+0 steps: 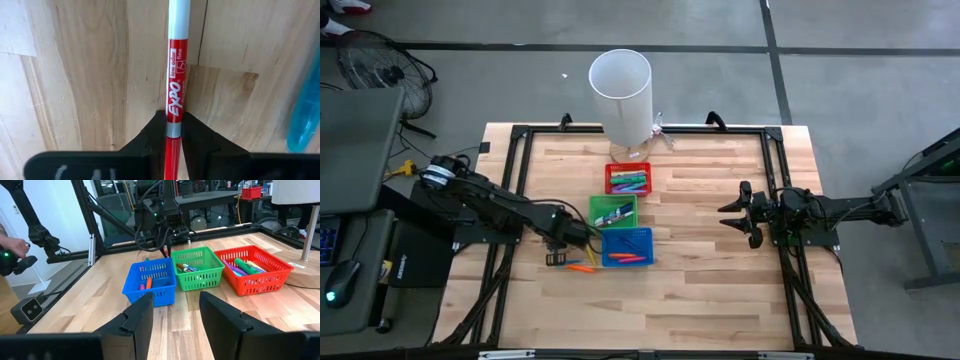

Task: Pick & Place Markers
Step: Put the white and red marker pen into the green bin

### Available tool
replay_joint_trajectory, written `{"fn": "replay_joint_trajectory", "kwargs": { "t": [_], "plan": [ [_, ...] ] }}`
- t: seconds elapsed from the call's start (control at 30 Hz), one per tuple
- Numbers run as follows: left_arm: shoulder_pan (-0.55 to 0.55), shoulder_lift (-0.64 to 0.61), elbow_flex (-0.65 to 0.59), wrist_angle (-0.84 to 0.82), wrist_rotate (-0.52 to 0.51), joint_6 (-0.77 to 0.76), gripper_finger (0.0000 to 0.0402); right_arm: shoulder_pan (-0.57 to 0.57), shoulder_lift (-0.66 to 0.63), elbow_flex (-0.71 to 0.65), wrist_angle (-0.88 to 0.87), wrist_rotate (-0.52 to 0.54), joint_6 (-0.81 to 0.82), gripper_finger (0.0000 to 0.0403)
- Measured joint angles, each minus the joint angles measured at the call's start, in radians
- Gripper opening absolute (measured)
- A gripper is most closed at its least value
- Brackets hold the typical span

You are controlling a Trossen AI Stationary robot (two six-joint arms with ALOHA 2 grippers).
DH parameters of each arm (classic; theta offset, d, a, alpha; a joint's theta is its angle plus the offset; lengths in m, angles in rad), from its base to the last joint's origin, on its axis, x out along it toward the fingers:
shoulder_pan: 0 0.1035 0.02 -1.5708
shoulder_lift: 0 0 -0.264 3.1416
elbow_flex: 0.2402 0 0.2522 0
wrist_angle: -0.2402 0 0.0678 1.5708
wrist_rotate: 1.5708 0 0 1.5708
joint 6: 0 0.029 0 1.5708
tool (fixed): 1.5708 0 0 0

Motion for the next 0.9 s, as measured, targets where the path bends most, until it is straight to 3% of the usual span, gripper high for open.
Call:
{"fn": "replay_joint_trajectory", "kwargs": {
  "t": [0.9],
  "plan": [
    [0.001, -0.243, -0.002, -0.044, 0.021, -0.139, 0.0037, 0.000, 0.000, 0.000, 0.000, 0.000, 0.001, 0.0149]
  ]
}}
